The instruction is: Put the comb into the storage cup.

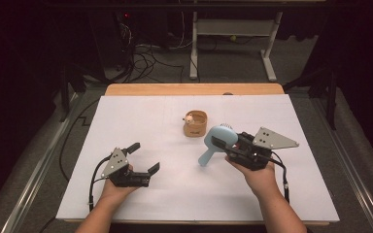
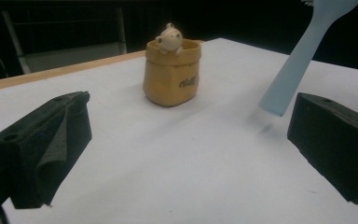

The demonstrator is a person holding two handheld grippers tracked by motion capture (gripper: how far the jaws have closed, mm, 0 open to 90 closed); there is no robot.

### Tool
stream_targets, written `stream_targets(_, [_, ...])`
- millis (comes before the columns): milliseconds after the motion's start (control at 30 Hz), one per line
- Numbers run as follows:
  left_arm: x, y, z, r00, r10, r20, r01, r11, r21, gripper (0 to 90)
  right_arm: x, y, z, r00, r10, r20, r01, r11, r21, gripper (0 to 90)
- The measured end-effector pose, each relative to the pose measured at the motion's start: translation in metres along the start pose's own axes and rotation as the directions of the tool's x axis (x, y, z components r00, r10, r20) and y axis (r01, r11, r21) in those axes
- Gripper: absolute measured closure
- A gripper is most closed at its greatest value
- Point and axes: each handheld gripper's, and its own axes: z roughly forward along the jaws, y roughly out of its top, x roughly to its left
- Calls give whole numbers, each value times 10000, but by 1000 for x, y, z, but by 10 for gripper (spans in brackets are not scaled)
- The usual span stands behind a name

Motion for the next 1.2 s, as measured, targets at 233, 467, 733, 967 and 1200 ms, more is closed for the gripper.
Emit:
stream_targets(233, [9,-1,-8,9994,-20,-333,22,10000,60,9,-11,1,-12,9981,59,610,-53,9999,-101,655])
stream_targets(467, [9,0,-10,9990,149,-421,-144,9998,123,20,-21,2,-21,9941,62,1085,-50,9999,-115,653])
stream_targets(733, [7,0,-9,9989,291,-359,-286,9995,138,15,-28,2,-25,9888,87,1487,-60,9998,-189,652])
stream_targets(967, [5,-1,-9,9991,374,-190,-370,9991,192,5,-30,5,-19,9871,226,1586,-176,9993,-331,651])
stream_targets(1200, [2,-2,-8,9990,453,-4,-453,9984,339,3,-32,14,-12,9860,193,1654,-124,9990,-429,649])
